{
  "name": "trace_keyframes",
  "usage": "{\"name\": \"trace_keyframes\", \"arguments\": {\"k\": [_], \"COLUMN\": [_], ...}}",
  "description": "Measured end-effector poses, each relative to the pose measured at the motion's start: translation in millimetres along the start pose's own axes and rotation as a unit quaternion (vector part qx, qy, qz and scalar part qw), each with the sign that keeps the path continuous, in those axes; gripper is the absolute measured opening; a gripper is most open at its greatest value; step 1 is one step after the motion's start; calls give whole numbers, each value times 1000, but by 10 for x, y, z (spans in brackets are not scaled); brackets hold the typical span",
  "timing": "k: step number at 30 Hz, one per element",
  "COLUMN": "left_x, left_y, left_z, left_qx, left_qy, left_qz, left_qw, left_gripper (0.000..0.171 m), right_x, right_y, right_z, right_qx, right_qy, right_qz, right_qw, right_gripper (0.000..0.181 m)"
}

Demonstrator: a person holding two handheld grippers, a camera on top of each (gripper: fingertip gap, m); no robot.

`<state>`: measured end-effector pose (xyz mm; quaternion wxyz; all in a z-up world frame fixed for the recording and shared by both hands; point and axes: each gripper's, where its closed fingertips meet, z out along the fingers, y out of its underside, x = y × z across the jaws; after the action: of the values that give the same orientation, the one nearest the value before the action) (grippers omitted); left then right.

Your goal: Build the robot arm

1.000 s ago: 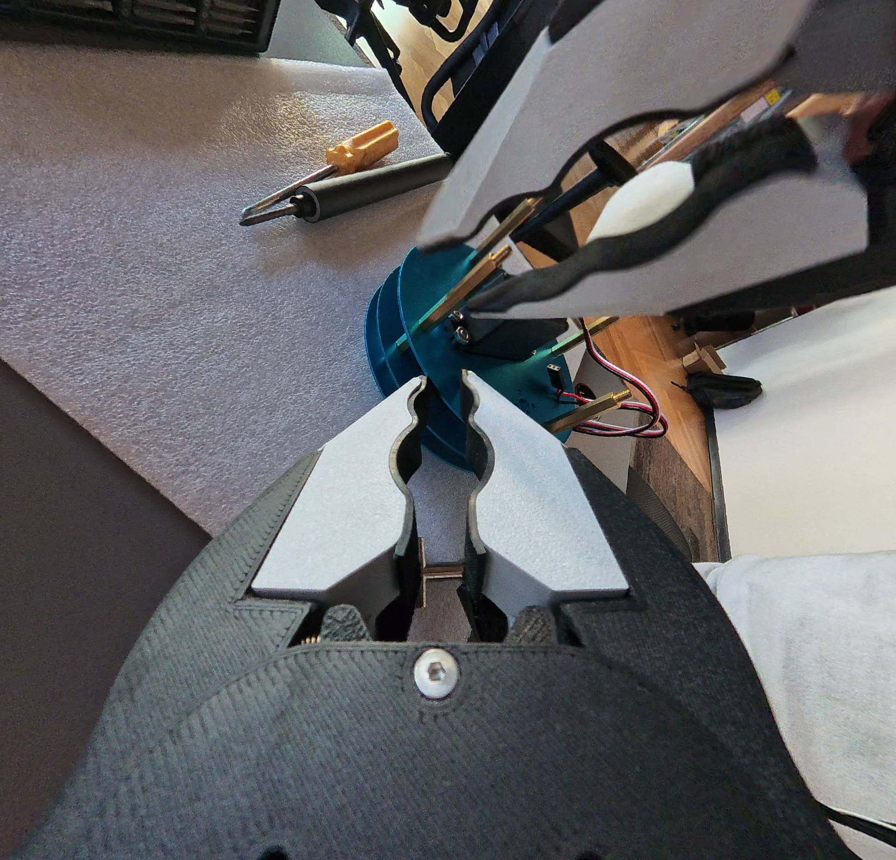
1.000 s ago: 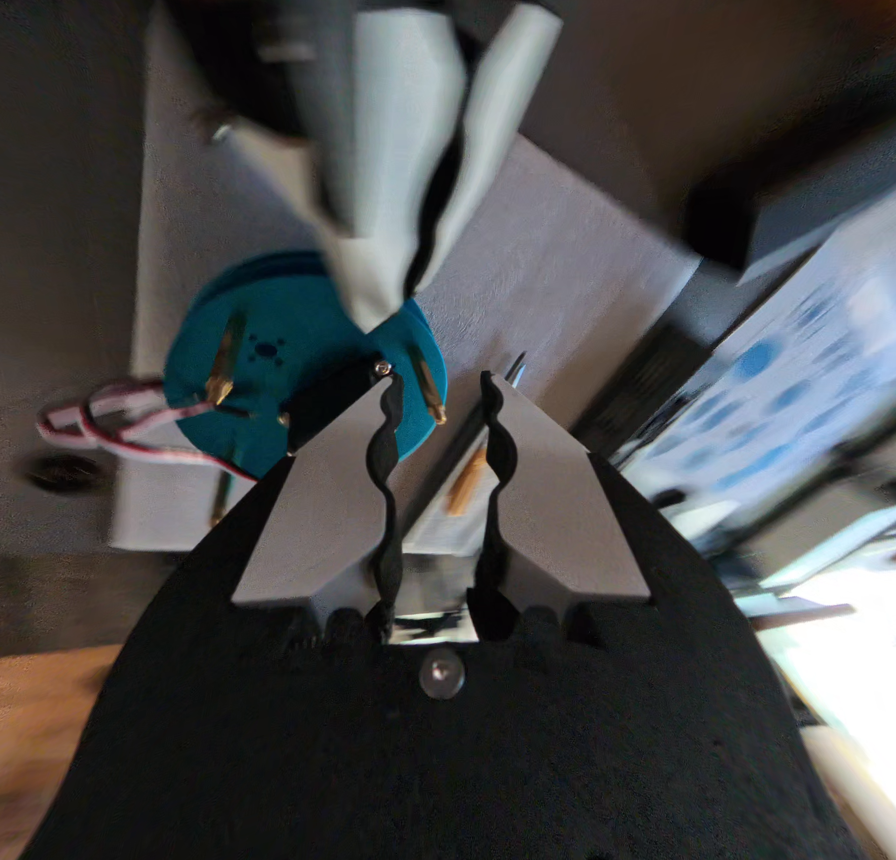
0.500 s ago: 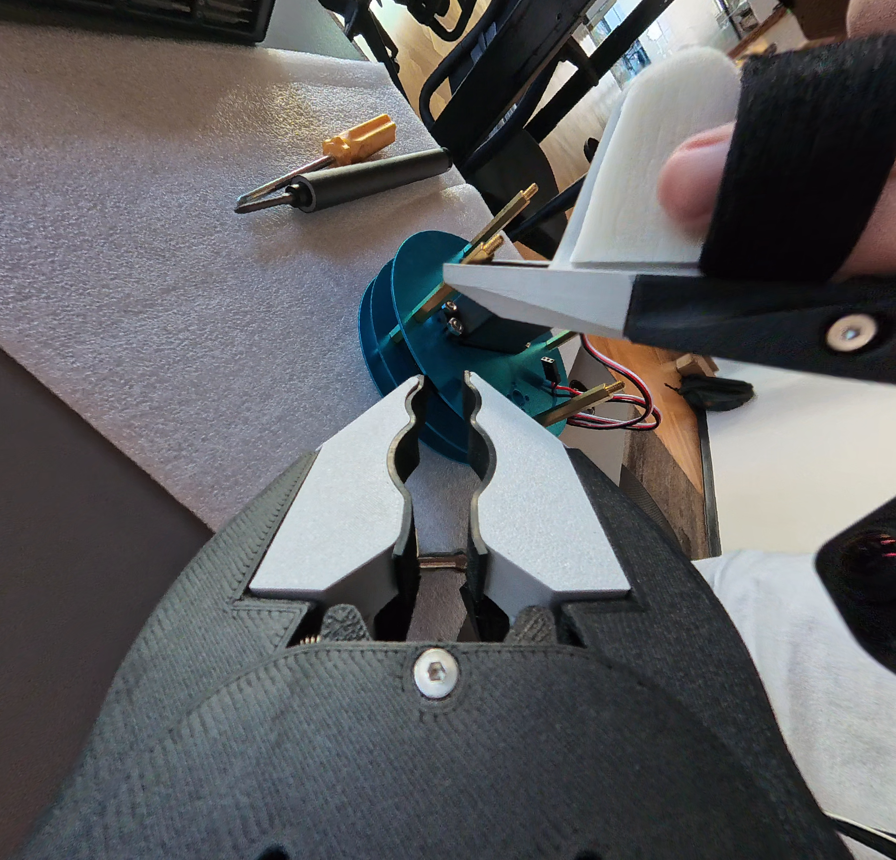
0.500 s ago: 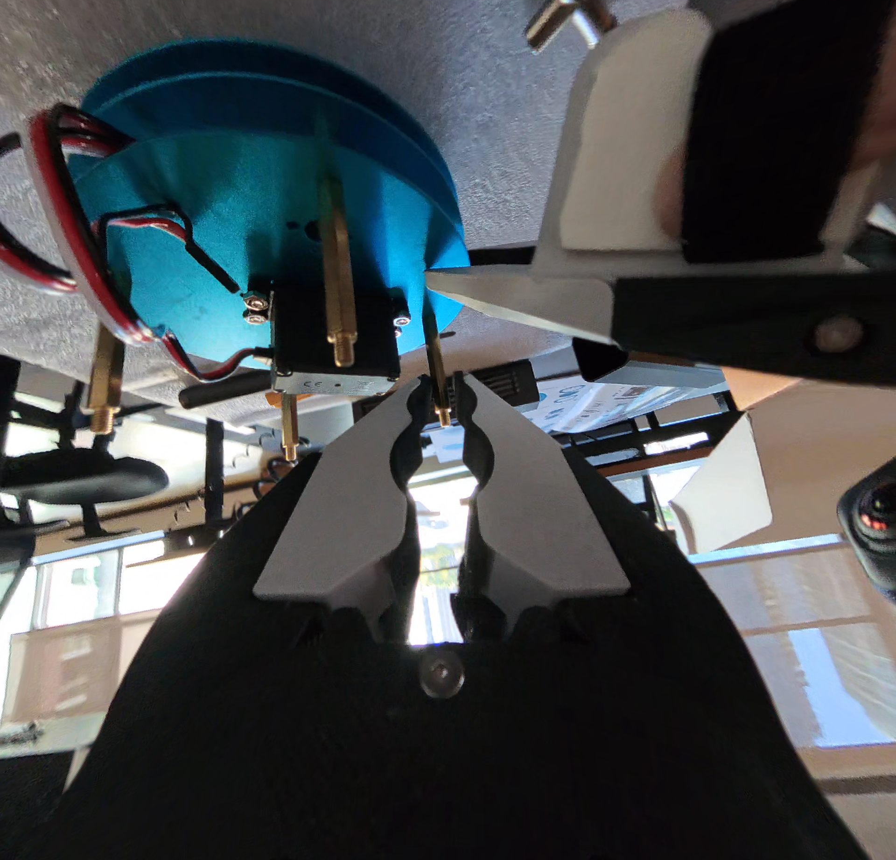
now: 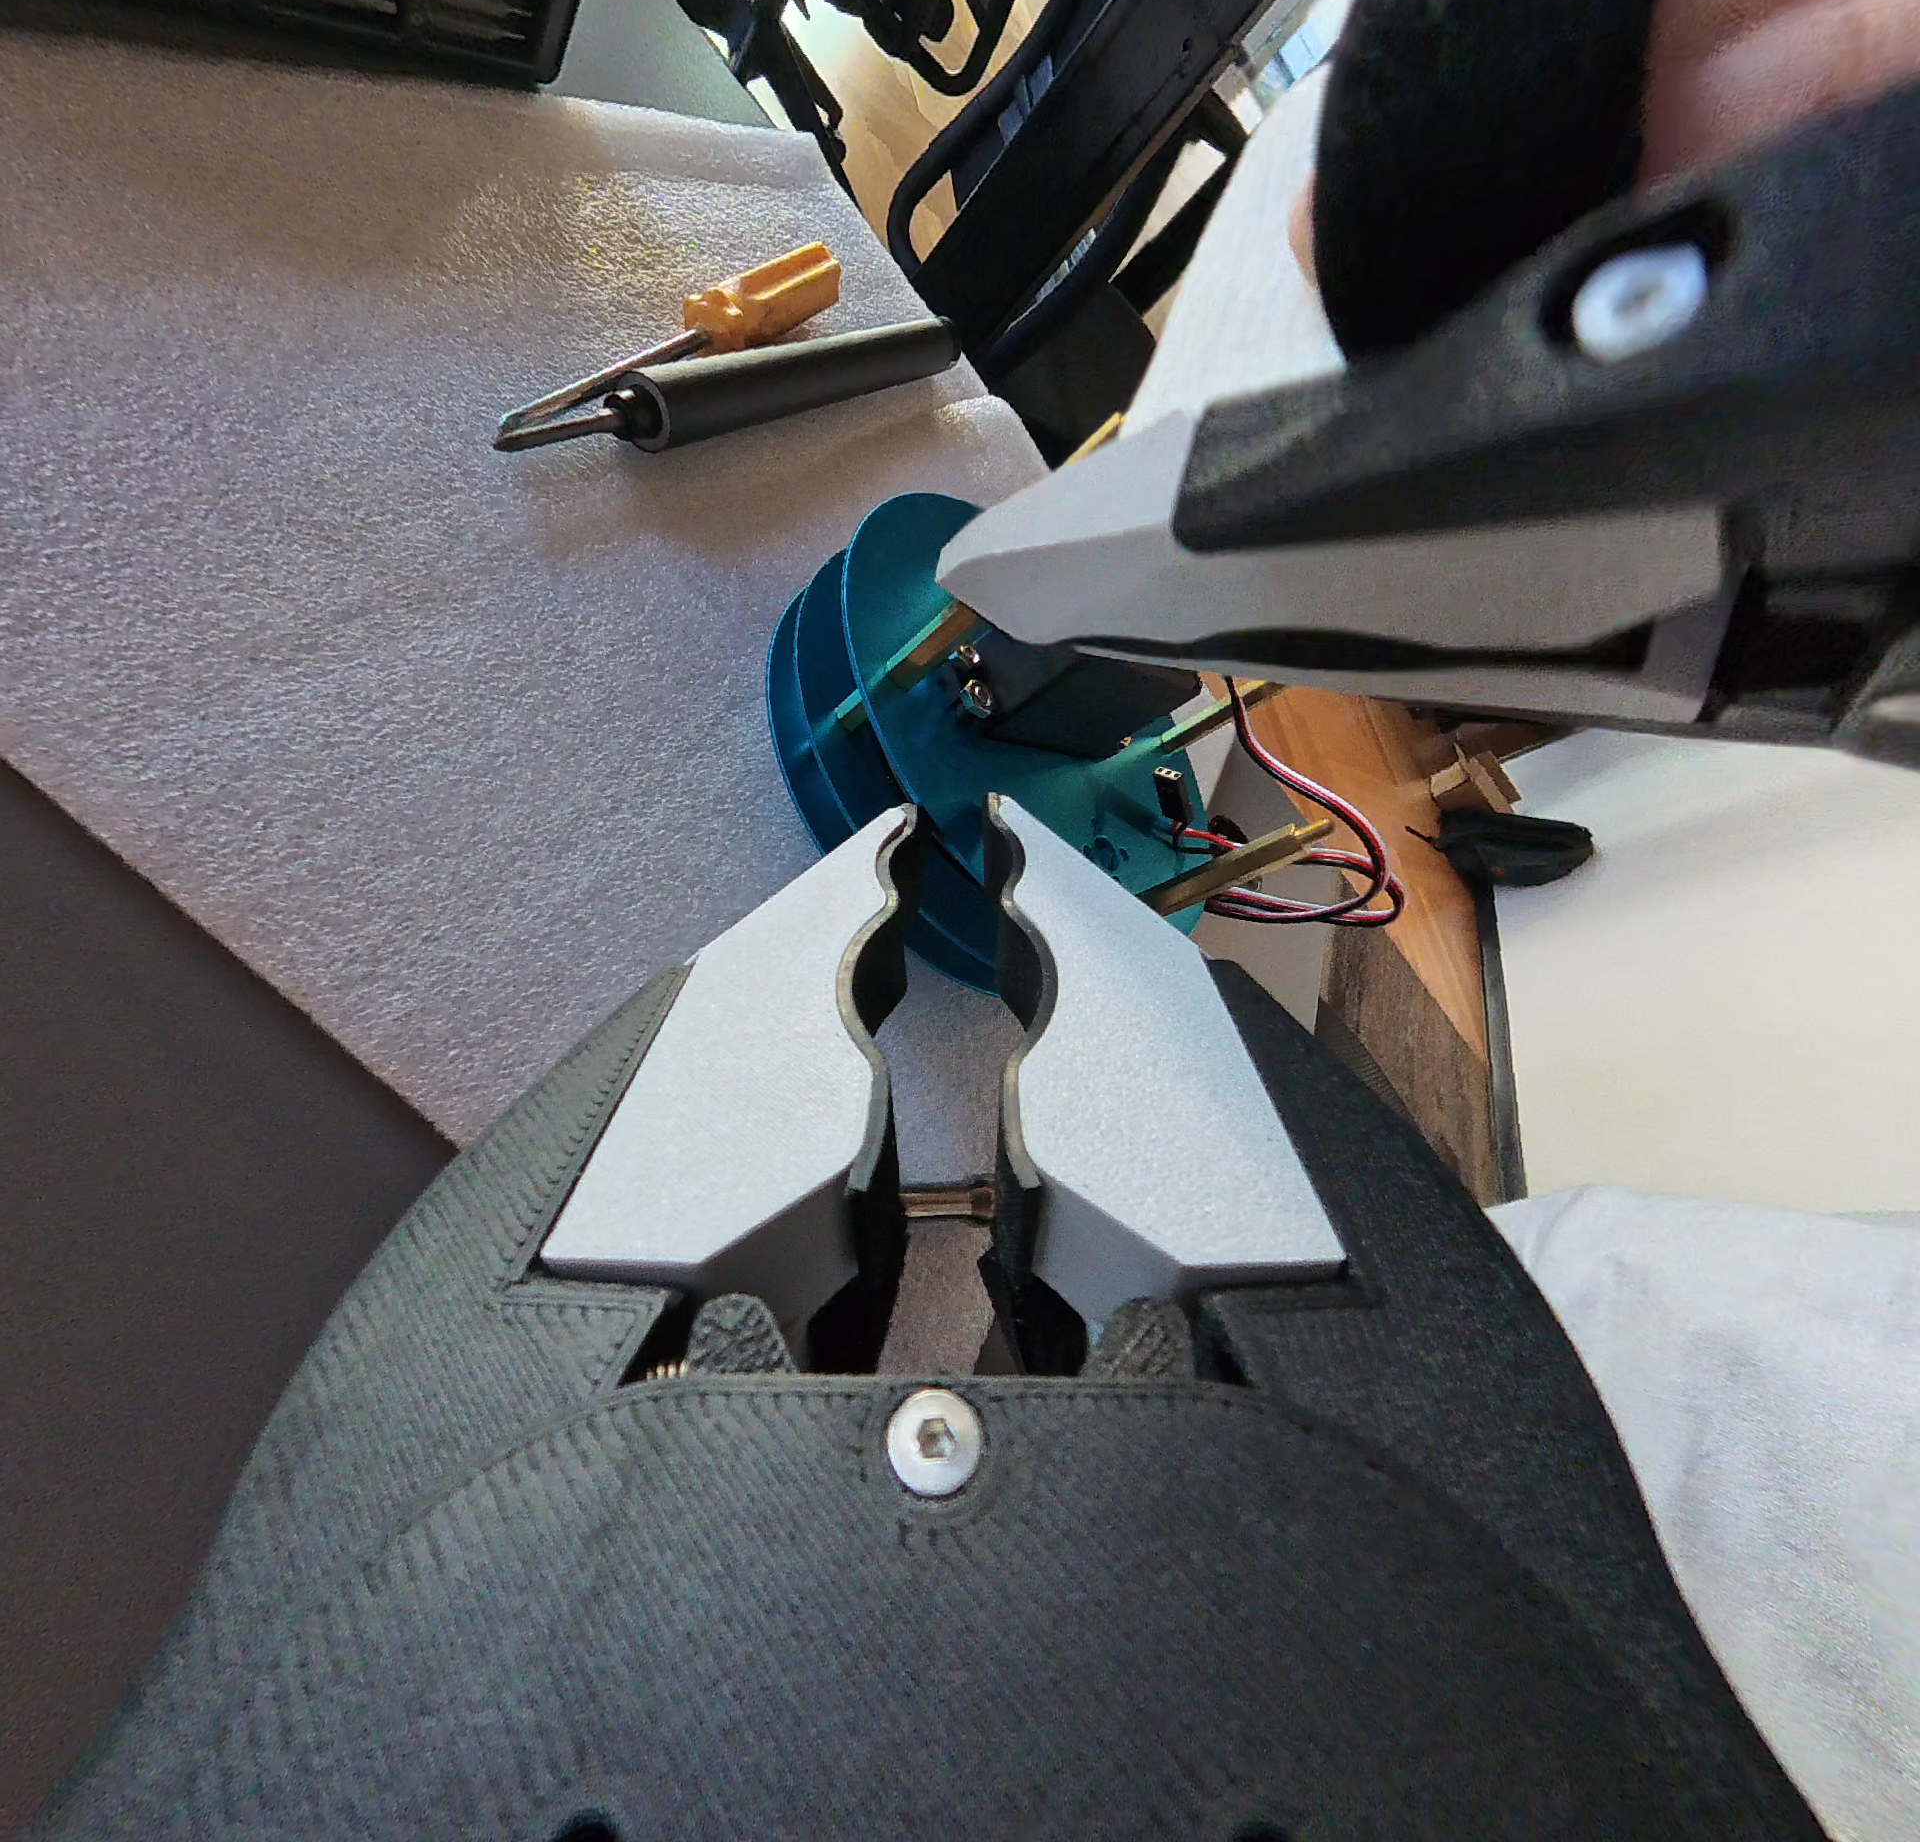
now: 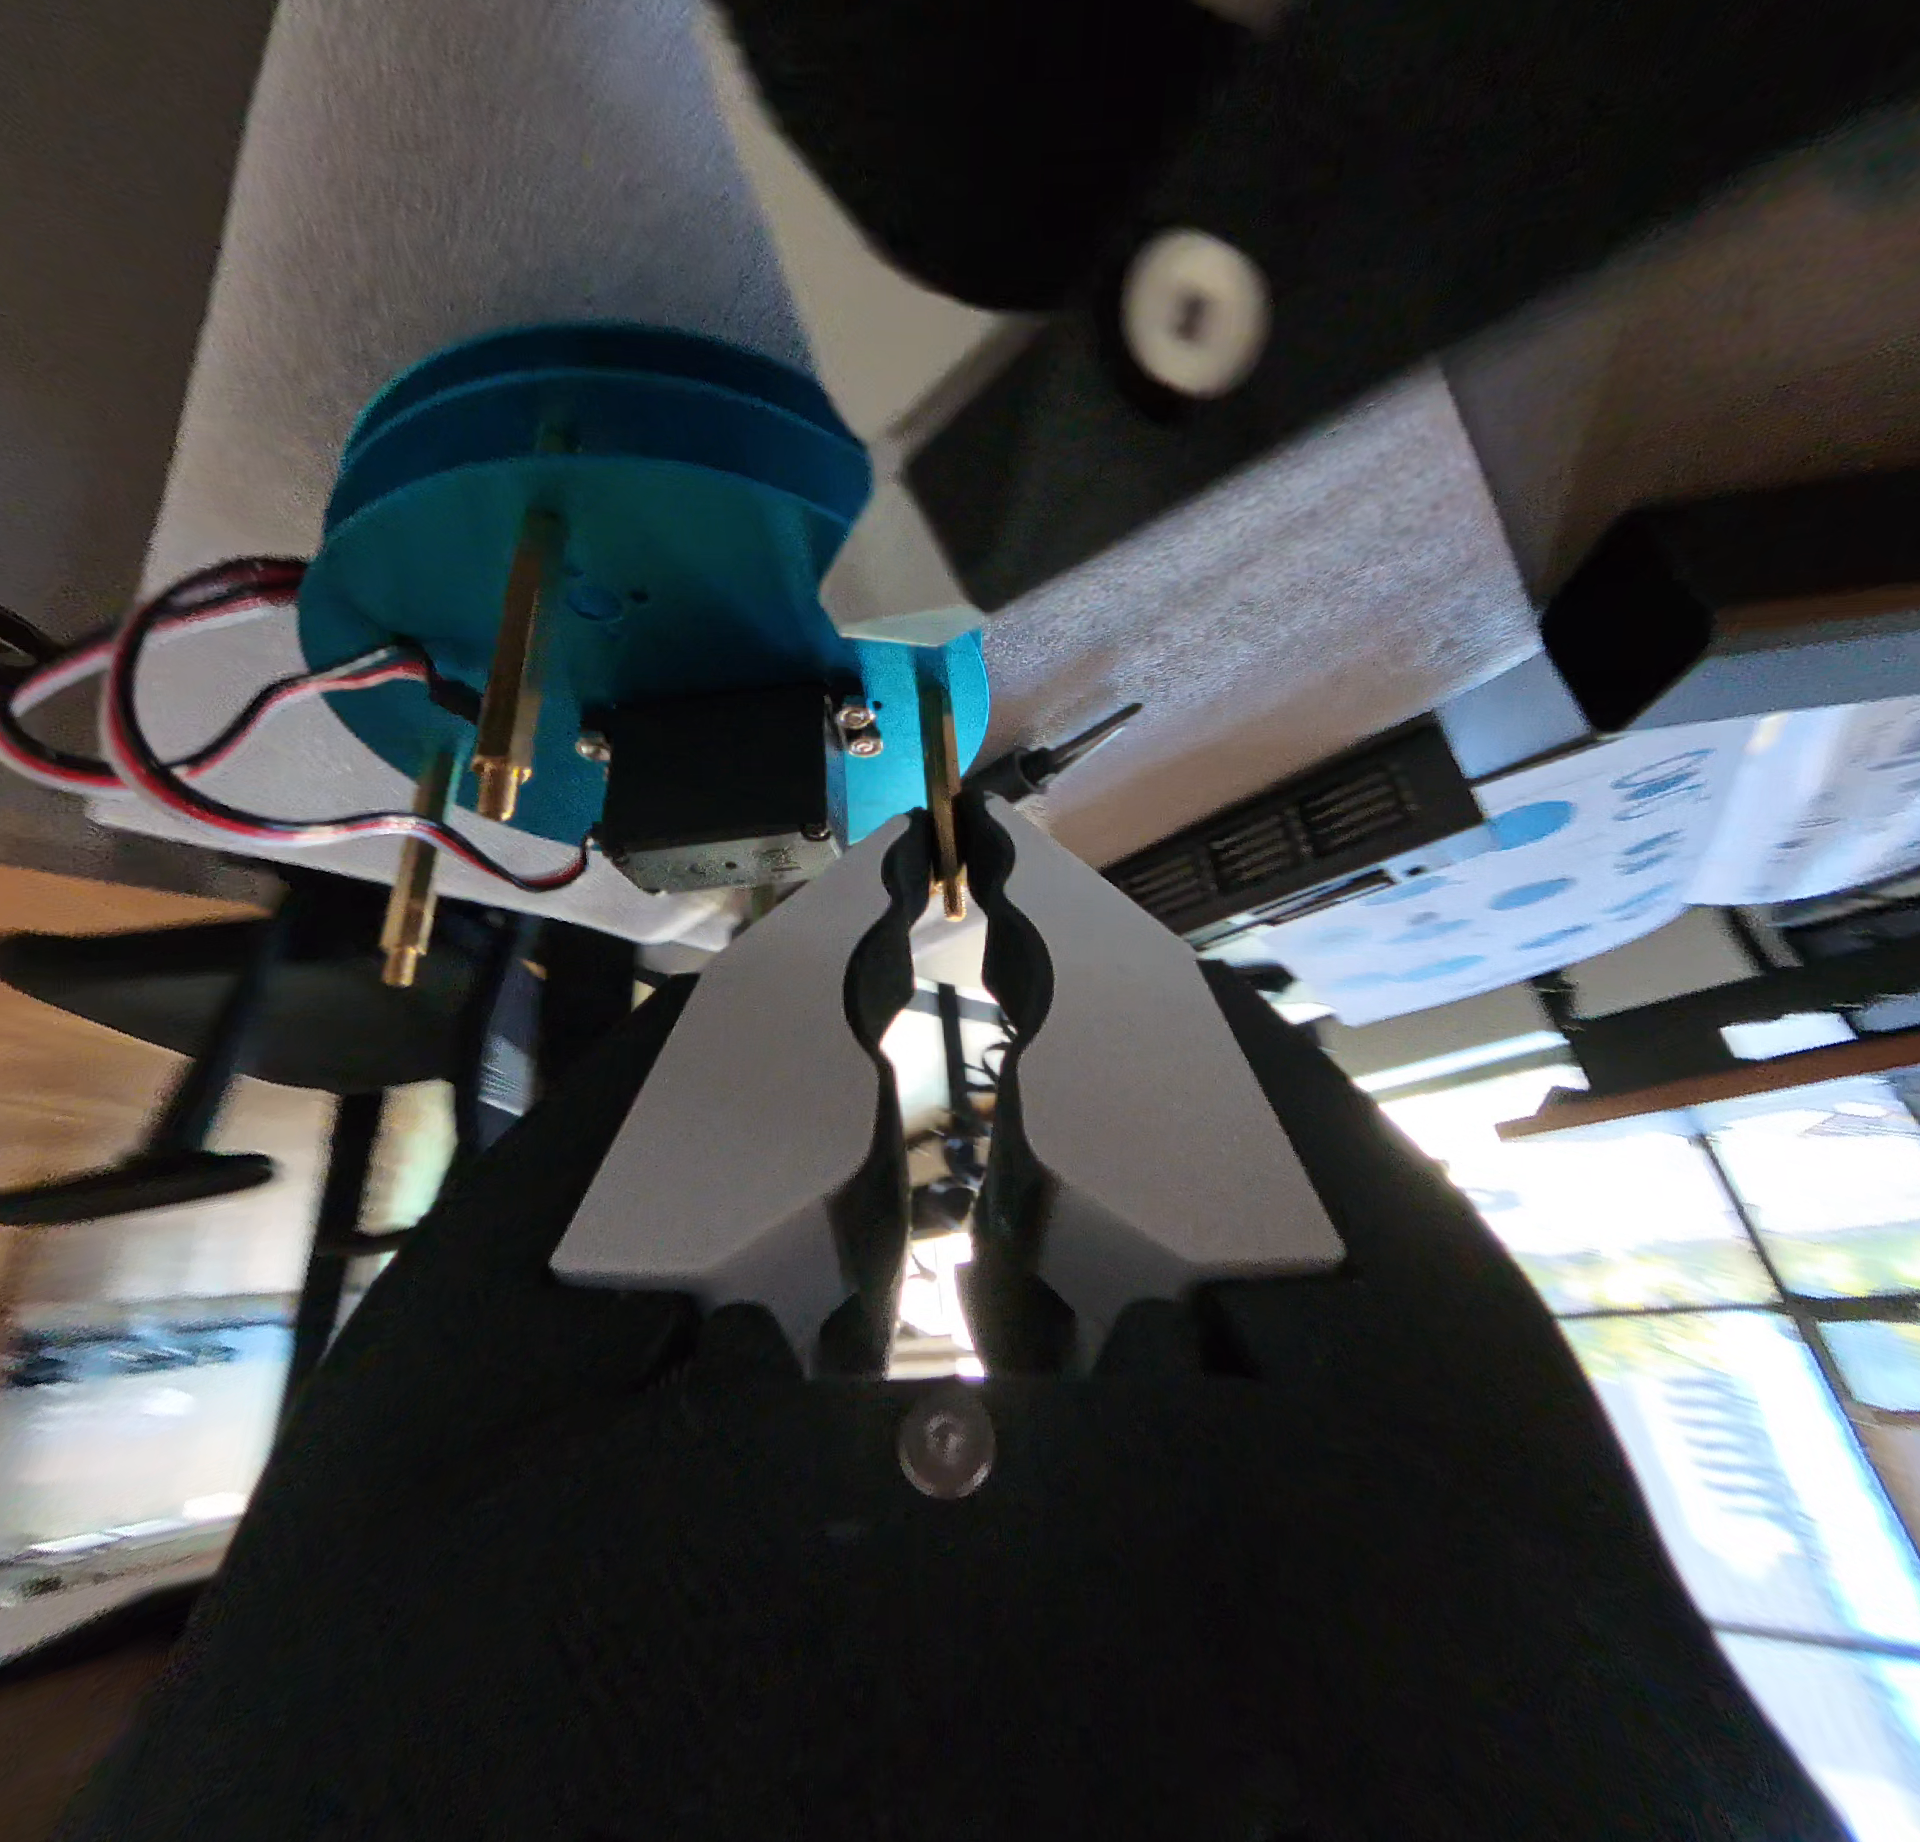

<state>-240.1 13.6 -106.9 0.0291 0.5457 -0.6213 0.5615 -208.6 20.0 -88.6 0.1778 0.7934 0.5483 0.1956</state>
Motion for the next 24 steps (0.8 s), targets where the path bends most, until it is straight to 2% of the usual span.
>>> {"name": "trace_keyframes", "arguments": {"k": [5,9,10,12,15,16,17,19,22,24], "left_x": [-3,-4,-4,-3,4,14,23,23,18,3], "left_y": [0,3,3,-12,-73,-94,-113,-112,-90,-92], "left_z": [-2,-5,-8,-23,-63,-76,-87,-89,-69,-76], "left_qx": [2,2,1,4,18,25,31,32,27,29], "left_qy": [0,-5,-9,-21,-48,-53,-56,-55,-43,-38], "left_qz": [-3,2,8,28,69,80,88,86,68,58], "left_qw": [1000,1000,1000,999,996,995,994,994,996,997], "left_gripper": [9,10,10,13,17,18,17,16,18,17], "right_x": [-4,14,21,64,2,-62,-155,-335,-425,-408], "right_y": [-35,8,21,102,471,623,750,878,790,663], "right_z": [-17,-121,-185,-373,-607,-567,-443,-142,67,145], "right_qx": [100,232,280,390,537,567,580,598,661,677], "right_qy": [-57,-69,-61,-22,41,57,69,85,66,63], "right_qz": [128,240,266,320,405,435,460,487,496,481], "right_qw": [985,940,920,863,739,697,669,630,559,554], "right_gripper": [7,19,19,23,38,49,54,51,33,33]}}
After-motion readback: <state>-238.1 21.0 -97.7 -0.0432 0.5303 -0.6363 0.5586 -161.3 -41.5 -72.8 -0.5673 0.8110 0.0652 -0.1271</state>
